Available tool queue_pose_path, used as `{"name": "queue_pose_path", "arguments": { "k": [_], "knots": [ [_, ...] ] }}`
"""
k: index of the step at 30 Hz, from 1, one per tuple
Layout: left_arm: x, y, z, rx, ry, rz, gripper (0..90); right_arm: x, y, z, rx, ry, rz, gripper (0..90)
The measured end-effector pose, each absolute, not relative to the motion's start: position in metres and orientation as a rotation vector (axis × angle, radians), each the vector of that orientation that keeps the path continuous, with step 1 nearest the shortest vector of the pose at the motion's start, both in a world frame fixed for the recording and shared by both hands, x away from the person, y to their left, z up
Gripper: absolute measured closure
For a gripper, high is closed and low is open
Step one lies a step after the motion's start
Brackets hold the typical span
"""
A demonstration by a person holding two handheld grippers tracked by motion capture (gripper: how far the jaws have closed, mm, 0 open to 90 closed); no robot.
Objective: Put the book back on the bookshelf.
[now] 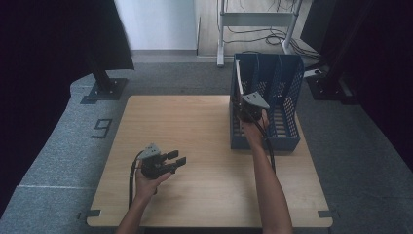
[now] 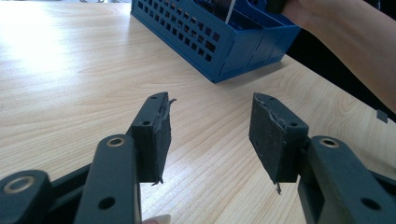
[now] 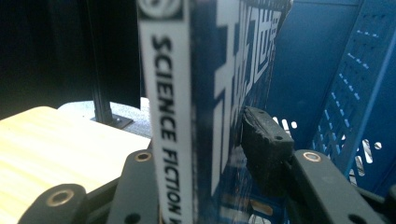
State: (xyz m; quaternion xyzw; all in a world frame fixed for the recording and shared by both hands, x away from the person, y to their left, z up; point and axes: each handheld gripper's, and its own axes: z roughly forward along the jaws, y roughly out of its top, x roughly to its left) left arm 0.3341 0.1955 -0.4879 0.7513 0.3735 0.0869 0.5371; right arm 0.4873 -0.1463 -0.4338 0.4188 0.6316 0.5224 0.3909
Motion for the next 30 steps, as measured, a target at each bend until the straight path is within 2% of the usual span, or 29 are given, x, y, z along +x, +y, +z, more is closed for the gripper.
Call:
{"name": "queue_pose_path", "arguments": {
  "k": [8, 20, 30],
  "knots": [
    [0.334, 0.196, -0.488, 1.788, 0.89, 0.208, 48.3, 0.488, -0.146, -0.436, 1.078, 1.613, 1.32, 58.5],
    [0.334, 0.194, -0.489, 1.792, 0.887, 0.206, 48.3, 0.484, -0.153, -0.433, 1.102, 1.638, 1.326, 45.8],
    [0.334, 0.193, -0.49, 1.798, 0.889, 0.203, 48.2, 0.48, -0.158, -0.43, 1.121, 1.632, 1.333, 42.2]
  ]
}}
